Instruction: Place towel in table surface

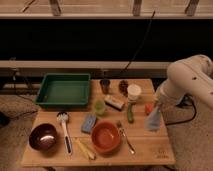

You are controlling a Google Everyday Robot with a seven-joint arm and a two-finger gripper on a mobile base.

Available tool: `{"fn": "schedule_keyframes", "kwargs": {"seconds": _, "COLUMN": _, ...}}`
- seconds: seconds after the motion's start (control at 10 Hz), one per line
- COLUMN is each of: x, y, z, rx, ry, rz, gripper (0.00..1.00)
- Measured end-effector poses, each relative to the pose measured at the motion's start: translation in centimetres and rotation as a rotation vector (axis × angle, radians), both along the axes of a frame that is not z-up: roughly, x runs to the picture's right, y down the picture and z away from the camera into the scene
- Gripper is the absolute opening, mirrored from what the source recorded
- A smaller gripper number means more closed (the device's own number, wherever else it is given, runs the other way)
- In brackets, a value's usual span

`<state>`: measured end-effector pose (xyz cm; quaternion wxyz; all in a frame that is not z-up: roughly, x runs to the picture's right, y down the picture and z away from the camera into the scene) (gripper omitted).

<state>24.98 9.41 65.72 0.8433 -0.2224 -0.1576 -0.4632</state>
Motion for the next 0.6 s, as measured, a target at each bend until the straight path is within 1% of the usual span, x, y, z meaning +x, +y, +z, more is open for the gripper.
{"fn": "schedule_keyframes", "kwargs": {"seconds": 0.3, "x": 0.2, "y": 2.4, "z": 3.1, "rx": -0.025, "ry": -0.017, "rz": 0.007, "gripper": 0.0}}
{"fn": "schedule_keyframes", "kwargs": {"seconds": 0.5, "x": 0.2, "y": 4.1, "z": 5.2, "rx": -0.054, "ry": -0.019, "rz": 0.012, "gripper": 0.0}}
{"fn": "schedule_keyframes", "kwargs": {"seconds": 0.6, "x": 0.3, "y": 5.3, "z": 6.6, "rx": -0.072, "ry": -0.017, "rz": 0.014, "gripper": 0.0}}
